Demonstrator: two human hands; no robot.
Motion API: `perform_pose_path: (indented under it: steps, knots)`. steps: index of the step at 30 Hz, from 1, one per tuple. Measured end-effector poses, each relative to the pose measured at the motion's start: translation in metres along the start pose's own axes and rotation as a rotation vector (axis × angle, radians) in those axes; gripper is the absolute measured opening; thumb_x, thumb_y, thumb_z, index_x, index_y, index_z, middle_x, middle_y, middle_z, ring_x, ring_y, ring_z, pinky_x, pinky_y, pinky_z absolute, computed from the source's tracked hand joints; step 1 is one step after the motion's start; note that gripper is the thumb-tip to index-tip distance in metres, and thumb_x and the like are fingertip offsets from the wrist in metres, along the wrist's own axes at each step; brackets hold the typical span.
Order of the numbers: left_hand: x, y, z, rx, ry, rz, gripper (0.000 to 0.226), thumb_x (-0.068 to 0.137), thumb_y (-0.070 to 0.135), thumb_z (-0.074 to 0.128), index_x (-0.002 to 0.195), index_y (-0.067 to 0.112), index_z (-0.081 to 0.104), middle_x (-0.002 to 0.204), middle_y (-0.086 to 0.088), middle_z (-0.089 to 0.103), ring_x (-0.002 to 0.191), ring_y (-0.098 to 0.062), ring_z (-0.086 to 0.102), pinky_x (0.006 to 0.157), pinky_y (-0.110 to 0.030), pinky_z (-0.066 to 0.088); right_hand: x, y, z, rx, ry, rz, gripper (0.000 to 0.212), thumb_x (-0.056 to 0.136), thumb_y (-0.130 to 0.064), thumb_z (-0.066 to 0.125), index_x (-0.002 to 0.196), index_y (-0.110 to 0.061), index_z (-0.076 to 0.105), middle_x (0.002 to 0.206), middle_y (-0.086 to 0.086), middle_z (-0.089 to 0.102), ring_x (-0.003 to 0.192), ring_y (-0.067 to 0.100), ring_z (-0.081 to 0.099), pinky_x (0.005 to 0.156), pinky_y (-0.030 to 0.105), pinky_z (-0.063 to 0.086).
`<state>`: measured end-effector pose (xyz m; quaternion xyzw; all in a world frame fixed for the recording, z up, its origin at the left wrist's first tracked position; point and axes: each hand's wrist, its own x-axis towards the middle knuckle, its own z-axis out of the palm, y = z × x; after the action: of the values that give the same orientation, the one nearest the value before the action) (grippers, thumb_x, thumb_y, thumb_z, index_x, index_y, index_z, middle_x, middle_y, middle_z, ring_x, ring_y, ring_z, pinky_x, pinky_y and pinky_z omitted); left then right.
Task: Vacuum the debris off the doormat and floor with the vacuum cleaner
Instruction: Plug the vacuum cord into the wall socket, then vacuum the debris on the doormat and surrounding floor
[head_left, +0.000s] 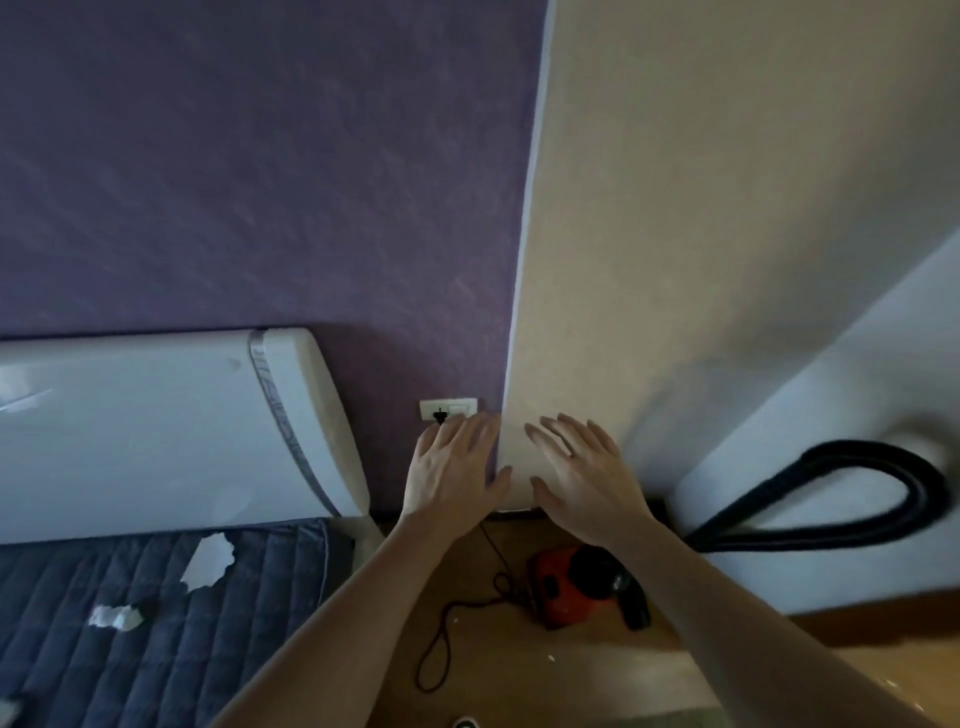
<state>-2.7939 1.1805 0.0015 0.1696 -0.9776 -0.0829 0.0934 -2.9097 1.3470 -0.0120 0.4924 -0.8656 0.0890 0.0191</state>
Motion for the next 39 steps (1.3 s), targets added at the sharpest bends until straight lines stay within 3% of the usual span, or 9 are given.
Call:
perform_pose_path:
  steps: [5, 10, 20, 24, 29, 33, 39]
  knots:
    - [0.001, 0.007, -0.001, 0.011, -0.011, 0.045, 0.065, 0.089, 0.058, 0.044, 0.144, 0.023, 0.040, 0.141, 0.002, 0.051, 0.130, -0.019, 0.047, 0.106, -0.042, 0.041, -0.027, 0.010, -0.018, 0.014, -0.005, 0.133, 0.067, 0.095, -0.054, 0.033, 0.155, -0.026, 0.039, 0.156, 0.003, 0.045, 0.147, 0.026, 0.037, 0.123, 0.047, 0.026]
    - [0.019, 0.038, 0.011, 0.004, -0.039, 0.140, 0.065, 0.090, 0.058, 0.045, 0.146, 0.024, 0.041, 0.140, 0.001, 0.054, 0.129, -0.019, 0.049, 0.107, -0.041, 0.040, -0.066, 0.043, -0.027, 0.015, -0.008, 0.297, 0.063, 0.101, -0.047, 0.045, 0.159, -0.025, 0.030, 0.163, 0.002, 0.035, 0.153, 0.025, 0.026, 0.127, 0.046, 0.017]
    - [0.090, 0.164, 0.073, -0.059, -0.201, 0.388, 0.063, 0.092, 0.053, 0.047, 0.147, 0.024, 0.039, 0.145, 0.003, 0.049, 0.133, -0.019, 0.042, 0.108, -0.038, 0.036, -0.169, 0.156, -0.009, -0.015, 0.016, 0.609, 0.058, 0.096, -0.043, 0.059, 0.148, -0.018, 0.051, 0.147, 0.007, 0.055, 0.138, 0.029, 0.050, 0.117, 0.049, 0.039]
    - [0.119, 0.212, 0.105, -0.068, -0.270, 0.430, 0.065, 0.091, 0.056, 0.048, 0.147, 0.024, 0.039, 0.142, 0.003, 0.052, 0.130, -0.019, 0.046, 0.103, -0.036, 0.041, -0.194, 0.198, 0.001, 0.058, 0.034, 0.713, 0.059, 0.097, -0.046, 0.051, 0.148, -0.017, 0.052, 0.146, 0.008, 0.055, 0.137, 0.029, 0.051, 0.114, 0.050, 0.043]
    - [0.154, 0.258, 0.143, -0.173, -0.420, 0.416, 0.068, 0.092, 0.057, 0.050, 0.149, 0.025, 0.035, 0.145, 0.001, 0.048, 0.130, -0.021, 0.045, 0.103, -0.038, 0.044, -0.209, 0.244, 0.019, 0.099, 0.019, 0.773, 0.061, 0.095, -0.040, 0.065, 0.149, -0.016, 0.048, 0.148, 0.012, 0.054, 0.136, 0.032, 0.052, 0.111, 0.050, 0.044]
    - [0.182, 0.284, 0.167, -0.275, -0.536, 0.432, 0.070, 0.093, 0.058, 0.051, 0.152, 0.029, 0.029, 0.152, 0.004, 0.040, 0.136, -0.020, 0.040, 0.106, -0.041, 0.042, -0.205, 0.270, 0.034, 0.158, 0.015, 0.791, 0.061, 0.095, -0.041, 0.064, 0.149, -0.017, 0.047, 0.147, 0.010, 0.055, 0.134, 0.031, 0.054, 0.107, 0.048, 0.047]
    - [0.204, 0.316, 0.199, -0.476, -0.623, 0.468, 0.070, 0.088, 0.052, 0.063, 0.148, 0.032, 0.033, 0.149, 0.007, 0.044, 0.134, -0.015, 0.044, 0.107, -0.043, 0.044, -0.185, 0.306, 0.068, 0.406, 0.072, 0.903, 0.064, 0.097, -0.044, 0.062, 0.150, -0.015, 0.042, 0.146, 0.009, 0.054, 0.136, 0.026, 0.051, 0.106, 0.045, 0.051]
